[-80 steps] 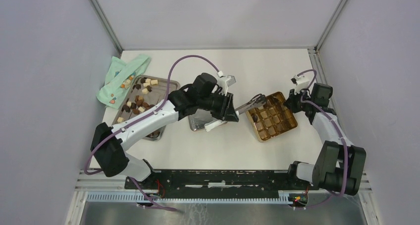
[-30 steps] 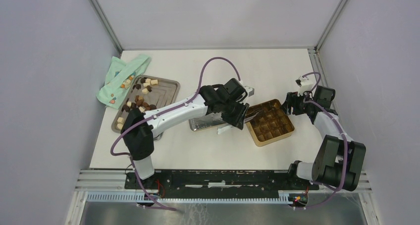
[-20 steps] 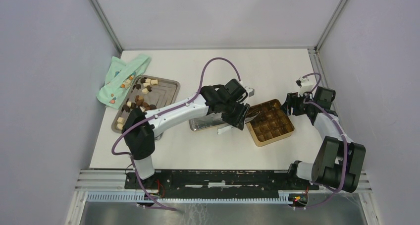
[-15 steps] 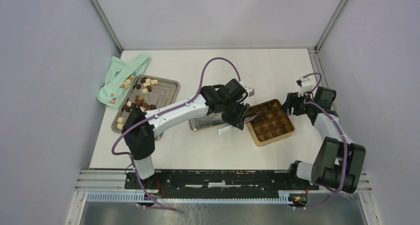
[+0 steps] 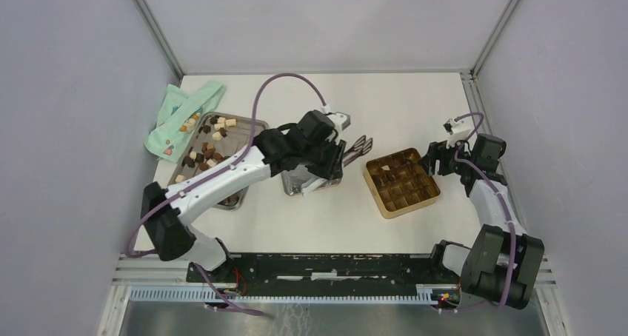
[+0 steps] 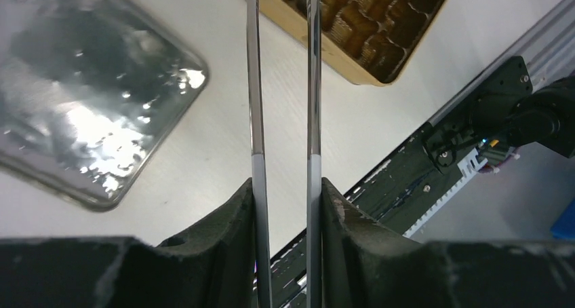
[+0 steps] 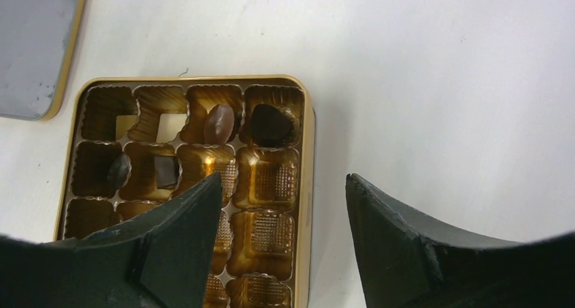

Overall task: Pack the chocolate
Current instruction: Place the fake chocolate in the packing box, then pick up the fake chocolate from the plate.

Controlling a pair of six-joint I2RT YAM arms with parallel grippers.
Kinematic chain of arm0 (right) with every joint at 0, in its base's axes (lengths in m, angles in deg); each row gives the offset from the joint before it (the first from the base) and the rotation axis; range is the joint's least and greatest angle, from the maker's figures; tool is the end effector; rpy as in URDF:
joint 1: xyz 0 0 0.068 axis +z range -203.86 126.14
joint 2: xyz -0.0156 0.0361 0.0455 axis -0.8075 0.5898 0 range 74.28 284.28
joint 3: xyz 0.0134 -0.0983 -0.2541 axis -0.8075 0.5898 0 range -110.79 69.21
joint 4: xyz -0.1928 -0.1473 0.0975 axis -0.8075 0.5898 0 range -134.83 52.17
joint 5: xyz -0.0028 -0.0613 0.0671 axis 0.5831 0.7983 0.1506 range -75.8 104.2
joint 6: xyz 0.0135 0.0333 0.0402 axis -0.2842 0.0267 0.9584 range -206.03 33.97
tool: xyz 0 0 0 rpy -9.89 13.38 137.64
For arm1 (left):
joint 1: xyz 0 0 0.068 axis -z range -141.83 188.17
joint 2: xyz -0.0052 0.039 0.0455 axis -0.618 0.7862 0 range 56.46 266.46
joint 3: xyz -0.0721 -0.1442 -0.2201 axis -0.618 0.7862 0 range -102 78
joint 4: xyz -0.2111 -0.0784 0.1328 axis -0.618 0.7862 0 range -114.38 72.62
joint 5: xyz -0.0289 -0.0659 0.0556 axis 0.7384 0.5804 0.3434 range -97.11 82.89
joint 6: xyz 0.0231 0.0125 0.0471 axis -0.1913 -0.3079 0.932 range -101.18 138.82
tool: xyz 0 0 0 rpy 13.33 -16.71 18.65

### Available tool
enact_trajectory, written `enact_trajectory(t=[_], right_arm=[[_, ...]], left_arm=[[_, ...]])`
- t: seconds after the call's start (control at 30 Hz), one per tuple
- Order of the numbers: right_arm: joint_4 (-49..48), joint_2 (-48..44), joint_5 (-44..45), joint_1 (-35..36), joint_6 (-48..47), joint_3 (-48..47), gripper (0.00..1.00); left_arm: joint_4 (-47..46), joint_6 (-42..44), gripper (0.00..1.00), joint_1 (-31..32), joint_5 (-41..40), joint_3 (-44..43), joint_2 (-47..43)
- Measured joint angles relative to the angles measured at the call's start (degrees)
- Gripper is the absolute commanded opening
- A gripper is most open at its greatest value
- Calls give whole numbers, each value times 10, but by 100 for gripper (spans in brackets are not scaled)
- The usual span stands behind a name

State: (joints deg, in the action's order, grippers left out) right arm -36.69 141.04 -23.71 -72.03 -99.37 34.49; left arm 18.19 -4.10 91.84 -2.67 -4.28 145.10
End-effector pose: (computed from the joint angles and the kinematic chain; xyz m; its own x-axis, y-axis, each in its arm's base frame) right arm 0.2285 -0.0520 0.2110 -0.5502 -0.0109 -0.8349 -0.3359 0.9183 0.2093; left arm 0.1966 -0.2722 0.3274 -0.7358 0.3454 -0.5824 0.5937 0.7427 -0.3096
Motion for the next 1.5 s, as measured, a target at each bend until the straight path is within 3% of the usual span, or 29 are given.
enact_trajectory(t=[0.3, 0.63, 1.1, 1.5], right_arm=[[-4, -17, -27, -3, -9, 9, 73], [-2, -27, -36, -3, -17, 9, 73], [-1, -33, -40, -3, -26, 13, 73], [-1, -30, -45, -3, -30, 14, 73]], left_arm=[[20, 0, 41, -111, -54, 75, -132], [39, 21, 41, -219, -56, 122, -200], [90, 55, 42, -313, -83, 125, -193], [94, 63, 42, -458, -87, 97, -113]])
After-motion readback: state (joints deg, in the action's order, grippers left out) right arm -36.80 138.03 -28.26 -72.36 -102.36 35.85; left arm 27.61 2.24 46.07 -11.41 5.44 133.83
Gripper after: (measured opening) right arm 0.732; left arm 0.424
